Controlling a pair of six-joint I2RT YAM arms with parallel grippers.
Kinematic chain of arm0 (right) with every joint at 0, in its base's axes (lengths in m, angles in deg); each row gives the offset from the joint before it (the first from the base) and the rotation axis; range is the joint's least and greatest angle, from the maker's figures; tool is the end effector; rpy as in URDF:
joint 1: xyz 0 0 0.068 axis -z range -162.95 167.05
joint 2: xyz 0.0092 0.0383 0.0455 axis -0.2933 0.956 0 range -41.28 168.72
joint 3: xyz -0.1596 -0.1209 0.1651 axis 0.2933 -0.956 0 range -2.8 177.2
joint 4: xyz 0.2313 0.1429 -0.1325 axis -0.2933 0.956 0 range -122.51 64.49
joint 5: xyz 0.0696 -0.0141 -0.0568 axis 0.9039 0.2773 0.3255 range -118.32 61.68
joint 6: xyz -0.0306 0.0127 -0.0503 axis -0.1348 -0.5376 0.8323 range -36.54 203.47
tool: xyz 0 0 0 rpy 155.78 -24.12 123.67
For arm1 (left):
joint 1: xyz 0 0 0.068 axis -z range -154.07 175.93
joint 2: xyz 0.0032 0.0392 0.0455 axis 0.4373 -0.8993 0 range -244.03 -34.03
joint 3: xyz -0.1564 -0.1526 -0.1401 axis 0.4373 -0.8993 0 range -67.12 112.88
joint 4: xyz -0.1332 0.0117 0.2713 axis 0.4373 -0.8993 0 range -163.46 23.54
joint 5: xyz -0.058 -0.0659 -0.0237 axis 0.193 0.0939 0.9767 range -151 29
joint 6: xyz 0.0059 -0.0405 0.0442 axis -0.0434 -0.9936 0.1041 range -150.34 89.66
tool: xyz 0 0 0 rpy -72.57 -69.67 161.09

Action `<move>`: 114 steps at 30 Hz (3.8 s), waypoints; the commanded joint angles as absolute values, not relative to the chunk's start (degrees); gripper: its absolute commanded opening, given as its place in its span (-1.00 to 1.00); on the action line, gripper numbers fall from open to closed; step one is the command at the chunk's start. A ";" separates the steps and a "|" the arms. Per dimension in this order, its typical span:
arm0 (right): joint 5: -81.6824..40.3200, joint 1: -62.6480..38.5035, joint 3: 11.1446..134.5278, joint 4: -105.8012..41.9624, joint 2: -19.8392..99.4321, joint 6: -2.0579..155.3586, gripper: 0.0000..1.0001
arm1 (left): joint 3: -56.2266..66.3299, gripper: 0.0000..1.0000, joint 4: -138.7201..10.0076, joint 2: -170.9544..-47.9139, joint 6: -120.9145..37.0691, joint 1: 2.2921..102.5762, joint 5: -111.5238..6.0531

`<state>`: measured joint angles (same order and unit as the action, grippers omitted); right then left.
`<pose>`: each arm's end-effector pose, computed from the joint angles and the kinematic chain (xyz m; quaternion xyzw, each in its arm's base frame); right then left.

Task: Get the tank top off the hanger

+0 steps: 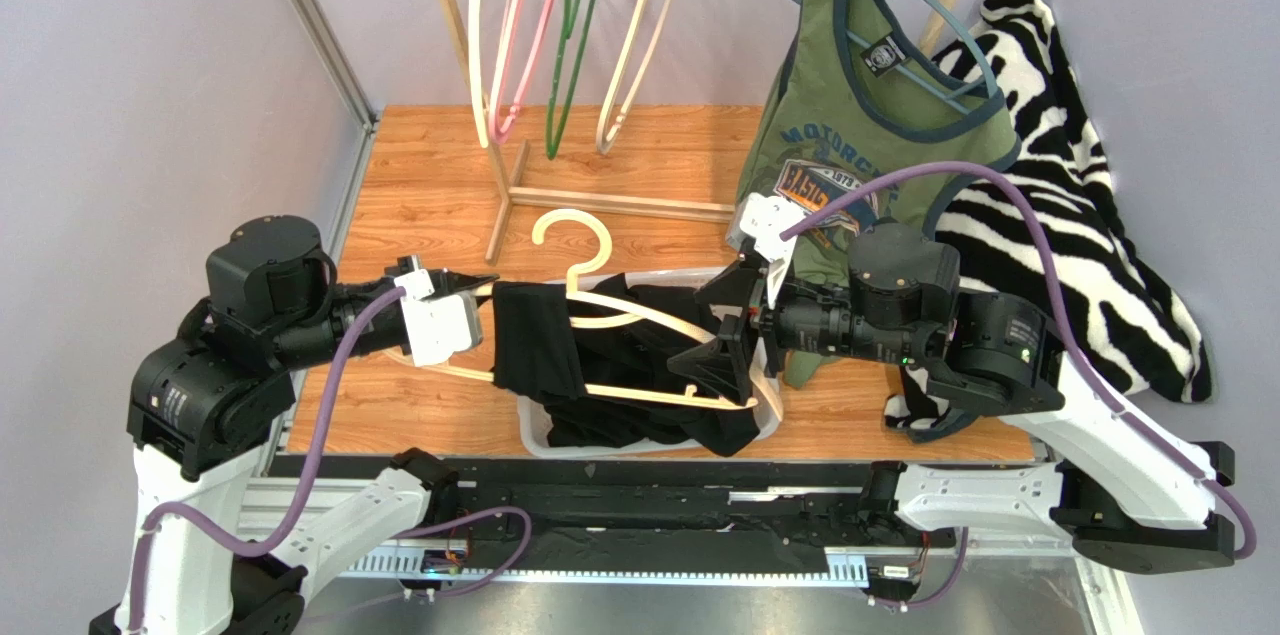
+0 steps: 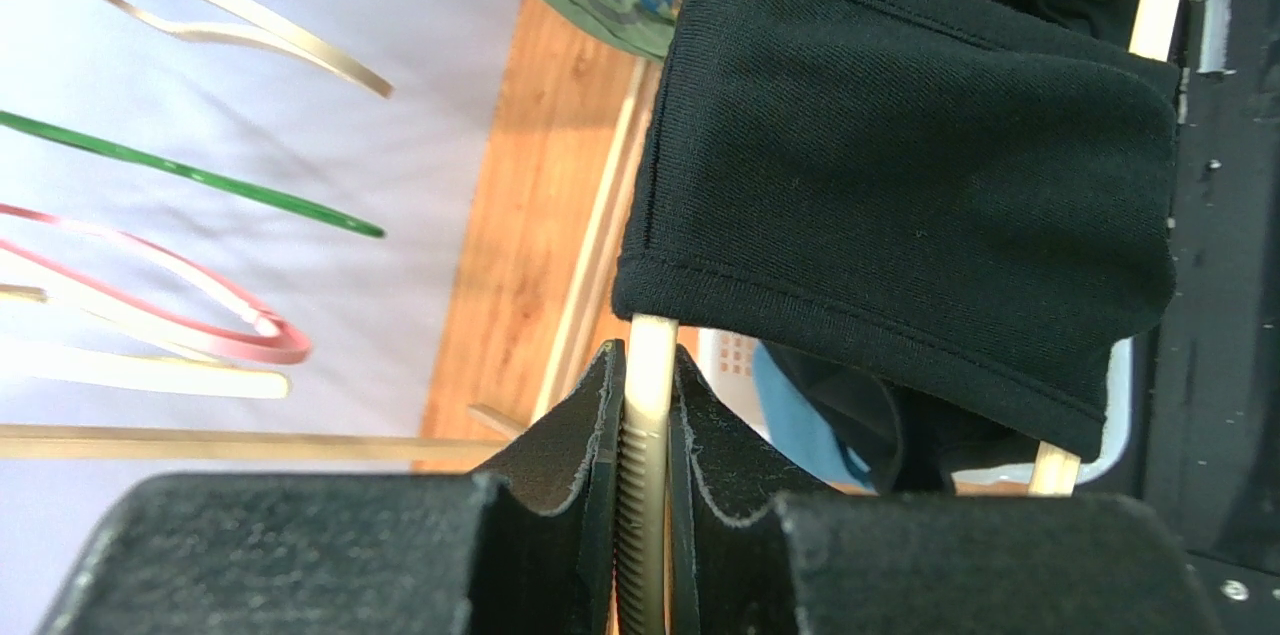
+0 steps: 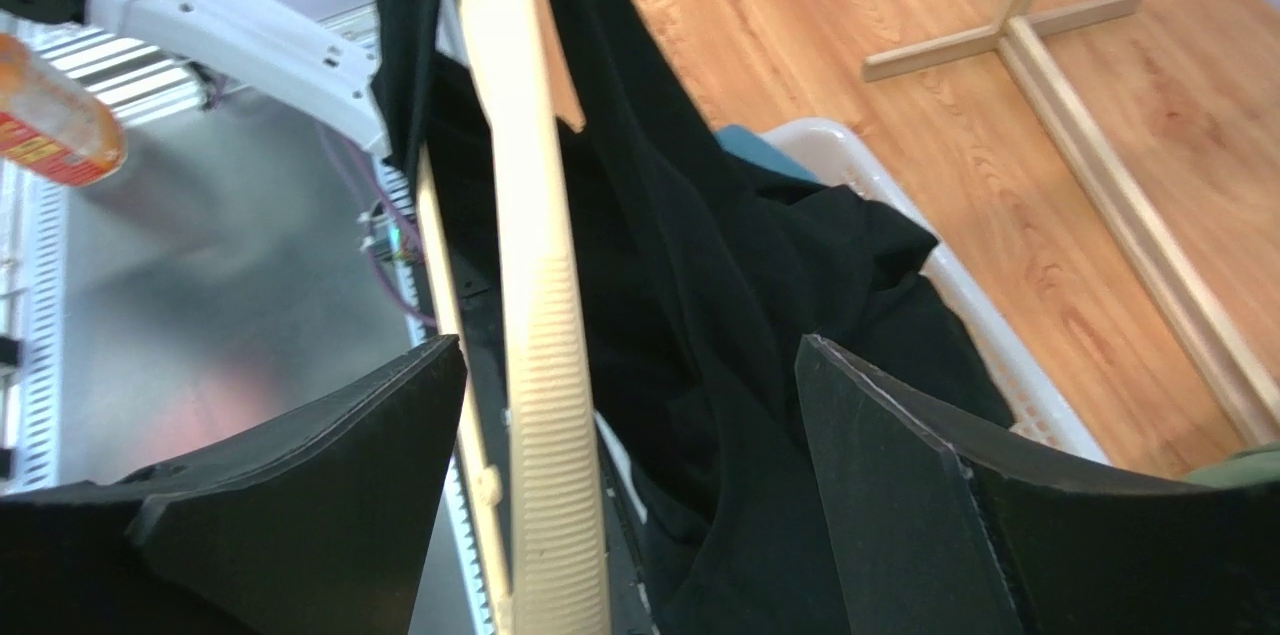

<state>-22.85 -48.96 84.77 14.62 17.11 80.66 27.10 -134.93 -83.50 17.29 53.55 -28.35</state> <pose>0.0872 0.2064 0.4830 -0.4473 0.6734 0.3638 0.4628 0.0969 -0.0780 0.5045 0.6123 0.5426 -0.1406 0.5576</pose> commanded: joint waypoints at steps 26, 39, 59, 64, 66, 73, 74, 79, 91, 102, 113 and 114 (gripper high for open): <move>-44.84 -50.71 89.23 20.14 14.09 91.37 -1.00 | 36.68 0.91 -124.47 -83.86 -4.31 54.15 -28.40; -71.45 -69.68 81.58 5.46 14.00 112.90 -1.00 | 22.27 0.93 -114.37 -86.67 -25.86 52.48 -20.21; -74.46 -71.63 84.13 5.99 15.93 112.29 -1.00 | 20.69 -0.88 -110.05 -88.08 -35.35 50.46 -19.43; -74.99 -71.71 84.48 3.62 16.28 113.87 -1.00 | 19.55 -0.83 -110.14 -86.41 -37.37 49.40 -17.85; -75.08 -71.71 84.30 2.65 16.46 114.49 -1.00 | 18.49 -0.81 -110.14 -85.80 -37.99 49.14 -16.97; -75.17 -71.89 86.32 7.89 16.90 112.22 -1.00 | 21.82 -1.00 -112.42 -84.74 -35.27 48.44 -23.55; -74.91 -71.98 86.85 9.05 16.46 109.77 -1.00 | 24.00 -1.00 -112.69 -84.74 -34.74 48.26 -24.25; -74.20 -72.94 87.37 15.72 11.90 104.22 -1.00 | 32.96 -1.00 -114.79 -87.20 -32.63 48.08 -28.65; -72.53 -73.12 96.50 33.66 3.54 91.83 -1.00 | 48.36 -1.00 -115.15 -91.77 -29.20 46.77 -35.06; -81.83 -72.68 98.89 34.55 -1.12 93.48 -1.00 | 63.57 -1.00 -111.90 -99.68 -29.46 46.68 -33.76; -95.55 -72.59 97.14 26.82 2.21 97.87 -1.00 | 54.18 -1.00 -106.02 -99.16 -41.40 46.68 -7.75; -96.52 -72.59 97.05 25.68 2.40 98.58 -1.00 | 51.30 -1.00 -105.49 -98.81 -42.11 46.76 -6.60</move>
<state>-89.86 -72.77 97.73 32.85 -0.05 95.02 55.95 -111.23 -99.24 -35.36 46.86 -18.21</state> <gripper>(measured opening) 0.215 0.007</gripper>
